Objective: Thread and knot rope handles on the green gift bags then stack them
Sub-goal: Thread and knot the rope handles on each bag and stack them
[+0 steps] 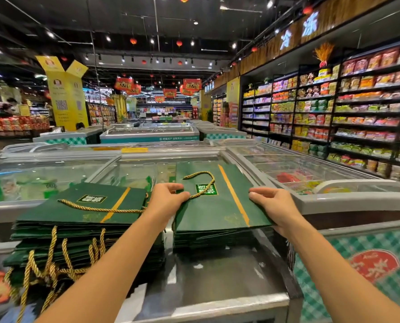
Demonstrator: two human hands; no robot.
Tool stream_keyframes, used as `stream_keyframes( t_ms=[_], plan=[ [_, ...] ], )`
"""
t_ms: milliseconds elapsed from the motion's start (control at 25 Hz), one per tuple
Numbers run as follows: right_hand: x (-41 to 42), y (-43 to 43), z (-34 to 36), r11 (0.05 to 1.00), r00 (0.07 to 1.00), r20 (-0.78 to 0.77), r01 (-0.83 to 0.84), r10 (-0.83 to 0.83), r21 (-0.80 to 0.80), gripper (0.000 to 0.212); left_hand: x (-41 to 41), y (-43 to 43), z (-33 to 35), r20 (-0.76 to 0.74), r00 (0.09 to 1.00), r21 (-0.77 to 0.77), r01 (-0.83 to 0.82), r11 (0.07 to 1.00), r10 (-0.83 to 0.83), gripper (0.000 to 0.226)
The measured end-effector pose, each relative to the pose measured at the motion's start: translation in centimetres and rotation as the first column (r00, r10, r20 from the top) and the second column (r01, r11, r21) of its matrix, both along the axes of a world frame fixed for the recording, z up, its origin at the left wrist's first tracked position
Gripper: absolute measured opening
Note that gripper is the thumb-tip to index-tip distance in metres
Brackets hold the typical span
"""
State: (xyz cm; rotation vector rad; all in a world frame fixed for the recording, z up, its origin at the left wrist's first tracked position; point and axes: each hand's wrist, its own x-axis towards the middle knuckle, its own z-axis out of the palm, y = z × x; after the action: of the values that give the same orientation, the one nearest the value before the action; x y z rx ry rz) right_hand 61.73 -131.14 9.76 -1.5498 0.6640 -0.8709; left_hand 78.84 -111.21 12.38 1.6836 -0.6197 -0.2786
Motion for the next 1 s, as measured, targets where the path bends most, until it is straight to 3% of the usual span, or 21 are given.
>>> stream_keyframes(
  t_ms=[200,400,560,680,800,880,1000],
  plan=[
    [3.3,-1.4,-1.6,0.974,0.981,-0.195,-0.037,-0.007,-0.222,0.024,3.0,-3.9,-1.9,0.074,0.996,0.268,-0.070,0.961,0.052,0.049],
    [5.6,-3.0,-3.8,0.870,0.868,-0.491,-0.183,-0.075,-0.457,0.044,3.7,-5.6,-3.5,0.236,0.971,0.413,-0.146,0.899,0.049,0.058],
    [6.5,-3.1,-3.9,0.777,0.863,-0.481,-0.197,-0.151,-0.598,0.046,5.0,-6.4,-4.3,0.438,0.895,0.525,-0.177,0.833,-0.086,0.053],
    [8.2,-2.7,-3.3,0.659,0.844,-0.516,-0.305,-0.148,-0.688,0.053,5.5,-7.9,-4.3,0.562,0.780,0.667,-0.229,0.709,-0.276,0.055],
    [9.9,-2.5,-4.2,0.565,0.680,-0.703,-0.504,-0.206,-0.653,0.063,5.1,-9.1,-6.2,0.462,0.767,0.814,-0.168,0.557,-0.445,0.059],
    [10.4,-2.8,-5.5,0.585,0.582,-0.787,-0.573,-0.202,-0.574,0.067,4.7,-9.5,-8.0,0.440,0.777,0.833,-0.166,0.528,-0.450,0.061],
    [10.7,-3.1,-6.7,0.610,0.528,-0.832,-0.607,-0.169,-0.509,0.067,4.7,-9.8,-9.3,0.488,0.770,0.812,-0.228,0.537,-0.411,0.063]
  ],
)
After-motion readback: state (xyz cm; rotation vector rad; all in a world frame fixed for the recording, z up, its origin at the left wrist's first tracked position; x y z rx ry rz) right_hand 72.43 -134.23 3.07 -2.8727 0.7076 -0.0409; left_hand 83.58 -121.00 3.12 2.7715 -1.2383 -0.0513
